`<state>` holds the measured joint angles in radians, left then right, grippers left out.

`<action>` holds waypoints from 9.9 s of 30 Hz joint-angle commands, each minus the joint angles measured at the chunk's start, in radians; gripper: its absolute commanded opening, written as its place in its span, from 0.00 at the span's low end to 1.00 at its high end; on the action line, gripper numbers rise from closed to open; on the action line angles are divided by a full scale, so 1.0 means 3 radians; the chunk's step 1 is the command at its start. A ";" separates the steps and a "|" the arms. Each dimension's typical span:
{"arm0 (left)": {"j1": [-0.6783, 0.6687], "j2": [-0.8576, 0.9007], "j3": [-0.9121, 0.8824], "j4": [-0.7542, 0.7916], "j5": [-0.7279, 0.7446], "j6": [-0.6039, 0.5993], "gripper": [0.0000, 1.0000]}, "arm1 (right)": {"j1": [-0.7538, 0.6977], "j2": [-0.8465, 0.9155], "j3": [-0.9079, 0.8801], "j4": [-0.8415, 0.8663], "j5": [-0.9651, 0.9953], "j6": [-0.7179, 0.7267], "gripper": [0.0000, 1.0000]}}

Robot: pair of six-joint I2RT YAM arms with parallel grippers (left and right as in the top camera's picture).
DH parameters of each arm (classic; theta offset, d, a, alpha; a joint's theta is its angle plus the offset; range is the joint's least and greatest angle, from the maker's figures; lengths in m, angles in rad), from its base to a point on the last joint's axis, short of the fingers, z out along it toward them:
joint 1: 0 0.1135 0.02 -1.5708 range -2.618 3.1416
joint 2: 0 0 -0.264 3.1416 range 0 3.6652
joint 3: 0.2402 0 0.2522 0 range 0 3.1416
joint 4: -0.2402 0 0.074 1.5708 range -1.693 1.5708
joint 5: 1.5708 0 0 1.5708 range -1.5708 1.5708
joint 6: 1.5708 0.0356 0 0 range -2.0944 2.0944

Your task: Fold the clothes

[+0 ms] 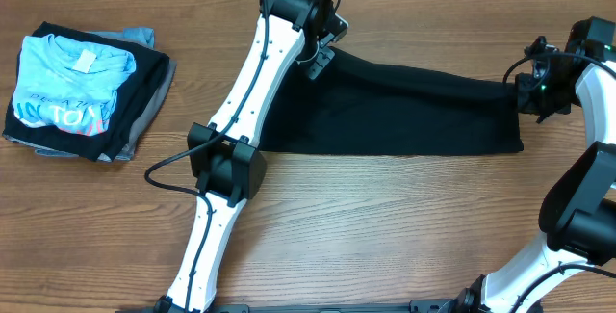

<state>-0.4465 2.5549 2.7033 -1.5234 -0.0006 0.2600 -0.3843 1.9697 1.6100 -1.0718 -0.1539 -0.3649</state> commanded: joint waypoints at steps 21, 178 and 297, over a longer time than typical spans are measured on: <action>-0.0167 0.0005 -0.0219 -0.0556 -0.0188 -0.0729 0.04 | -0.0169 -0.0158 0.0052 -0.0322 0.0071 -0.0734 0.04; 0.1120 0.0511 -0.0731 0.0791 0.2595 0.0899 0.20 | -0.0025 0.0256 0.0740 -0.0904 -0.0827 0.0085 0.76; 0.1183 0.0483 -0.0398 0.0395 0.1752 0.1086 0.07 | -0.0025 0.0256 0.0740 -0.0964 -0.0828 0.0085 0.76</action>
<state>-0.0940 2.7029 2.5248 -1.3911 0.5190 0.6239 -0.3912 2.0510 1.8114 -1.3621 -0.3931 -0.3408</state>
